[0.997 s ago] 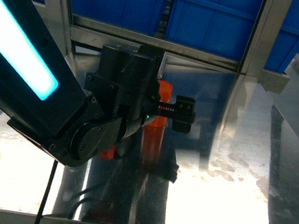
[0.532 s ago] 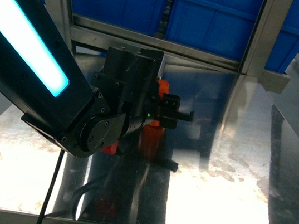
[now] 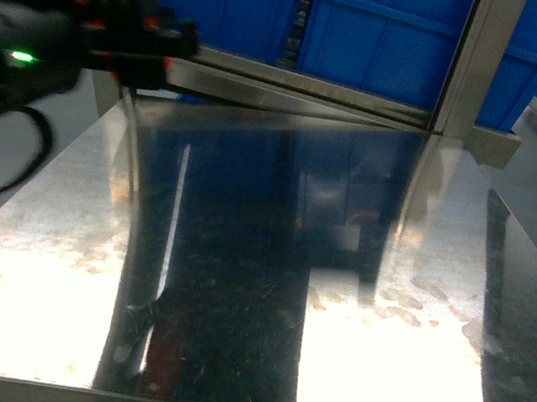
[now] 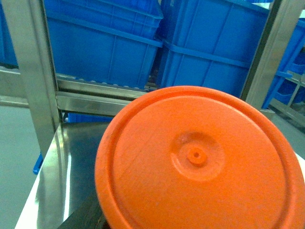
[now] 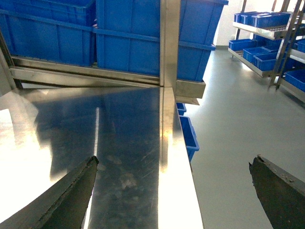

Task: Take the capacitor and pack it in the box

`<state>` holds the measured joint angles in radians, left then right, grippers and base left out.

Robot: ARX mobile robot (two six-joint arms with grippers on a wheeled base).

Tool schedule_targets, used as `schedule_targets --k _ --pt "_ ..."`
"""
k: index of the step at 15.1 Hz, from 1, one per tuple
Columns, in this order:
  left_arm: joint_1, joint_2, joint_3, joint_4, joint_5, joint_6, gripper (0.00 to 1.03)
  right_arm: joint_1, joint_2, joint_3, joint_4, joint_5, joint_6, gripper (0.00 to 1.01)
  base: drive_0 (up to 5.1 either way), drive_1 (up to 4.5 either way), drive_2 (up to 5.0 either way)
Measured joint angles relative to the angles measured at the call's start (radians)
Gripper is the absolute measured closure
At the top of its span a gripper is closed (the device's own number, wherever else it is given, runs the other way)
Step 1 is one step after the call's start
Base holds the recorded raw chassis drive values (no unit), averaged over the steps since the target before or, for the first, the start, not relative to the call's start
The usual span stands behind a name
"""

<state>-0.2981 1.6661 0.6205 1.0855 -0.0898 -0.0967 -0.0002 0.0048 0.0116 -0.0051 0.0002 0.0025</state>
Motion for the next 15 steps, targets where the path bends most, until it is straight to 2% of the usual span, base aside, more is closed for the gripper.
schedule_targets --k 2,5,7,8,9,10,11,14,15 --pt "0.032 -0.372 -0.270 -0.121 0.038 0.009 0.58 0.000 0.000 0.000 0.000 0.000 0.000 0.03 0.0 0.00 0.0" --pt "0.123 -0.861 -0.388 -0.370 0.098 -0.026 0.58 0.000 0.000 0.000 0.000 0.000 0.000 0.03 0.0 0.00 0.0" --pt "0.122 -0.953 -0.383 -0.359 0.116 -0.031 0.58 0.000 0.000 0.000 0.000 0.000 0.000 0.03 0.0 0.00 0.0" --pt "0.095 -0.979 -0.352 -0.541 0.029 -0.002 0.58 0.000 0.000 0.000 0.000 0.000 0.000 0.03 0.0 0.00 0.0" --pt "0.101 -1.003 -0.355 -0.660 -0.053 0.034 0.58 0.000 0.000 0.000 -0.001 0.000 0.000 0.03 0.0 0.00 0.0" --pt "0.130 -1.045 -0.394 -0.710 -0.072 0.058 0.58 0.000 0.000 0.000 0.000 0.000 0.000 0.03 0.0 0.00 0.0" --pt "0.156 -1.083 -0.429 -0.711 -0.065 0.071 0.58 0.000 0.000 0.000 0.001 0.000 0.000 0.03 0.0 0.00 0.0" --pt "0.203 -1.166 -0.489 -0.726 -0.004 0.079 0.58 0.000 0.000 0.000 0.000 0.000 0.000 0.03 0.0 0.00 0.0" --pt "0.269 -1.194 -0.508 -0.739 0.068 0.079 0.58 0.000 0.000 0.000 0.000 0.000 0.000 0.03 0.0 0.00 0.0"
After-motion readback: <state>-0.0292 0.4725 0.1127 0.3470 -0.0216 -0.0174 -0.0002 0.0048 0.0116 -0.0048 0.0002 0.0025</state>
